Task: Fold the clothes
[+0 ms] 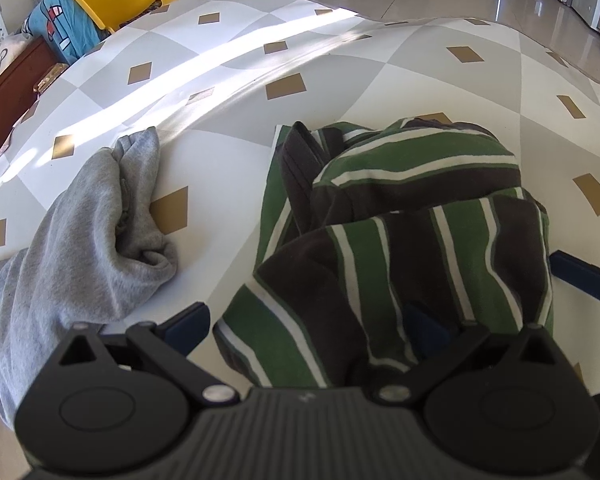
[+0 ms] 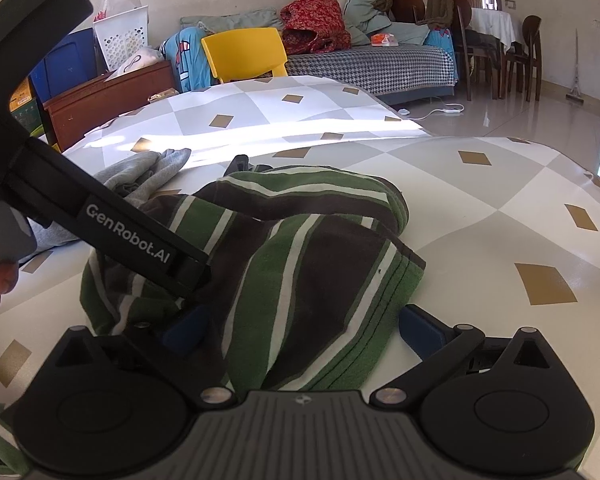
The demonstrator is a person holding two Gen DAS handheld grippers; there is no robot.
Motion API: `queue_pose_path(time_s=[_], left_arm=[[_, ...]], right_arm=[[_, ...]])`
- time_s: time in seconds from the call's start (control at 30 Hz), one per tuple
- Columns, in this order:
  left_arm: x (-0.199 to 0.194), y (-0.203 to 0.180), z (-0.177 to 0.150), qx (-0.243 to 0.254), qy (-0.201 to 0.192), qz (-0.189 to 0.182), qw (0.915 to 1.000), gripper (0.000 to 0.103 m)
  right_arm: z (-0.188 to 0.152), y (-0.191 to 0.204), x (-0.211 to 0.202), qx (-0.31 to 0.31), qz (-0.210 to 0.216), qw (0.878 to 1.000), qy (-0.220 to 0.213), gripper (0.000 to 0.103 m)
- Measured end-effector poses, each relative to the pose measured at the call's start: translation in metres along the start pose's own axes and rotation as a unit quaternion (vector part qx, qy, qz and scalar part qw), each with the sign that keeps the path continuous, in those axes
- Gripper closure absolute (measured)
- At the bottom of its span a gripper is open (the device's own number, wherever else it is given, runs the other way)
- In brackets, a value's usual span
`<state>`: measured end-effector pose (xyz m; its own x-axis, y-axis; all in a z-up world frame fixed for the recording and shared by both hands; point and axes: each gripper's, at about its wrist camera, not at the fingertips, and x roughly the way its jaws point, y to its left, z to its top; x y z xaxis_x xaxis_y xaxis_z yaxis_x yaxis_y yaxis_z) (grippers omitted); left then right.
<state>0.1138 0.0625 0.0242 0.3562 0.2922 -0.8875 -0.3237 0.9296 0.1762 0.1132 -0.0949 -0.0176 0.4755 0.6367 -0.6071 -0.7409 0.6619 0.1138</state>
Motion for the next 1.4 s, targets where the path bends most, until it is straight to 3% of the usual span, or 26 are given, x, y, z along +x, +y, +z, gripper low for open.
queue_pose_path(time_s=[0.23, 1.4], left_arm=[[-0.0079, -0.0062, -0.0042, 0.015, -0.014, 0.005, 0.9998, 0.0], [-0.0007, -0.0078, -0.0049, 0.009, 0.002, 0.005, 1.0, 0.0]], right_arm=[[-0.0001, -0.0004, -0.0002, 0.0, 0.0, 1.0, 0.0, 0.0], [-0.0005, -0.0003, -0.001, 0.0, 0.0, 1.0, 0.0, 0.0]])
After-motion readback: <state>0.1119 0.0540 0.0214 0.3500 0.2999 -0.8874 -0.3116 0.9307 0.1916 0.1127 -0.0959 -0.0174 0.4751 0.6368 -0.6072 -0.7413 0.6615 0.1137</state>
